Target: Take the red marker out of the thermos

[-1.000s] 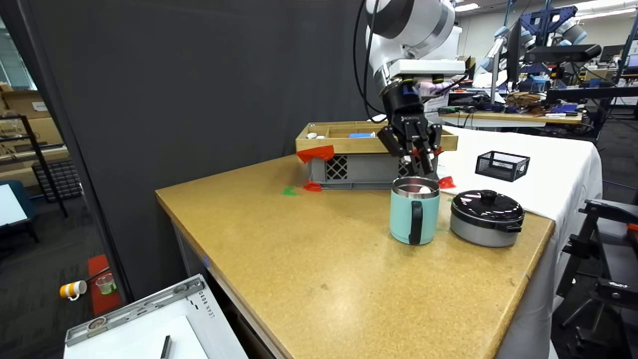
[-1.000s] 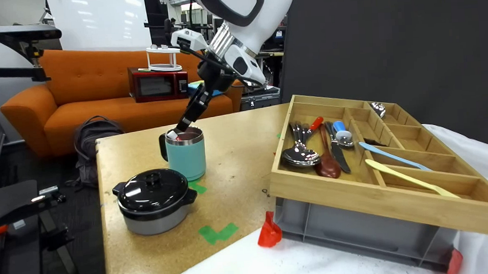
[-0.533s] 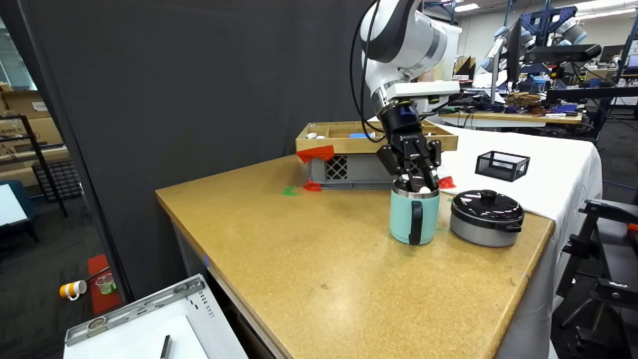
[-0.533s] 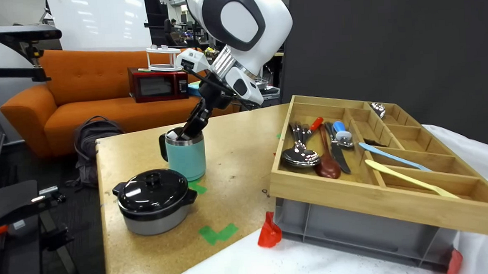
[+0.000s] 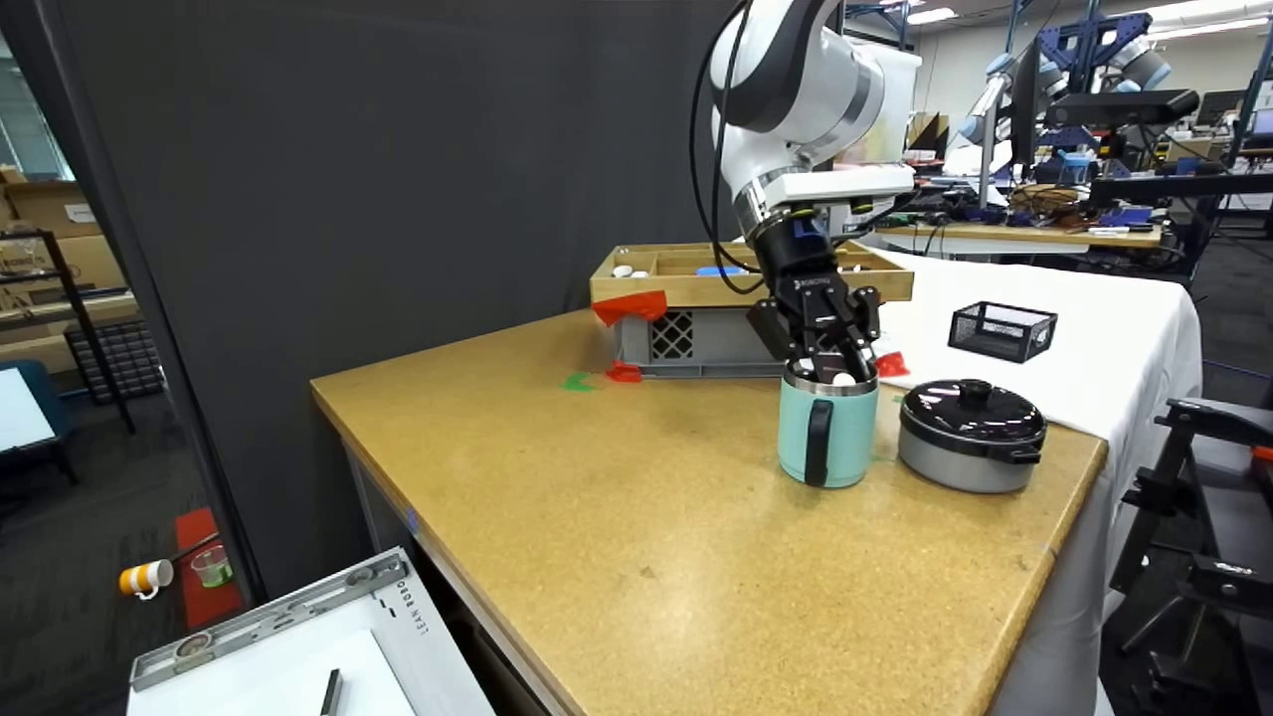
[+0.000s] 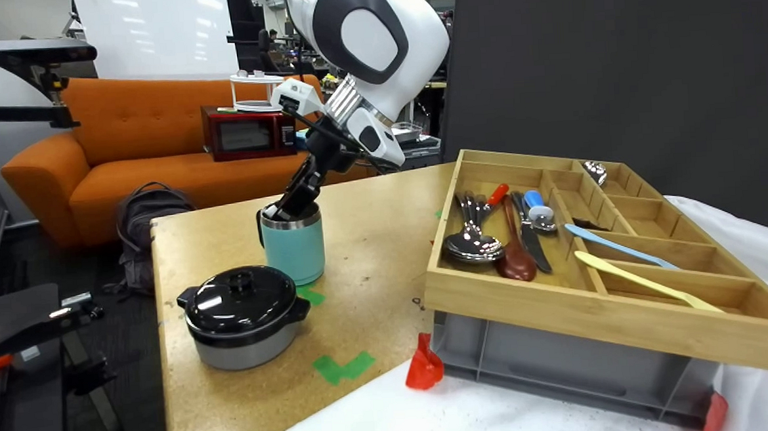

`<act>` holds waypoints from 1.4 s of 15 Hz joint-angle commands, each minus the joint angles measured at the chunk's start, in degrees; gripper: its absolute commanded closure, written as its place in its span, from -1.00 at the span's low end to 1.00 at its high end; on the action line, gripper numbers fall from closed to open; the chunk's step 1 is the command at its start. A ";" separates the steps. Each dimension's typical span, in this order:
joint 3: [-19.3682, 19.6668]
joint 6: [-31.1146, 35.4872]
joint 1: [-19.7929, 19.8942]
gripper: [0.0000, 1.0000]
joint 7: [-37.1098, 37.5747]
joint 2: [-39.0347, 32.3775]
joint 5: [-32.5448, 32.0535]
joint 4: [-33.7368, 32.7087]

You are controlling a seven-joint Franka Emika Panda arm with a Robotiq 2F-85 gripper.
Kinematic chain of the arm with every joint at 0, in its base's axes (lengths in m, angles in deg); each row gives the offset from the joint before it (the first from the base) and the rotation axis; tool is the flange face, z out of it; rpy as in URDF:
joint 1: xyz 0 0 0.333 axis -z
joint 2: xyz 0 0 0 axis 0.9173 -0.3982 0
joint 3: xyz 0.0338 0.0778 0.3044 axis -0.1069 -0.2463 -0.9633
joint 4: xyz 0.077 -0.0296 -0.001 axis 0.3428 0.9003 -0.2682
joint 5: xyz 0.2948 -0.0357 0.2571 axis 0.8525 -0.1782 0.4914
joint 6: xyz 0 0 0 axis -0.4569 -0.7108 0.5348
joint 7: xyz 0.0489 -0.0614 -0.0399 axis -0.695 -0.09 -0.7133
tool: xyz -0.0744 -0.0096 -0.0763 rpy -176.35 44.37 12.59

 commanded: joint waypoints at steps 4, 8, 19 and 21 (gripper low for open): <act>-0.35 -2.55 -0.64 0.92 0.76 -1.42 0.00 -1.85; 0.01 -3.11 -0.42 0.90 2.00 -0.88 0.44 -2.31; 1.68 -15.41 0.24 0.90 9.22 10.53 1.18 -5.74; 1.69 -10.72 -0.74 0.90 10.18 12.40 0.93 -4.23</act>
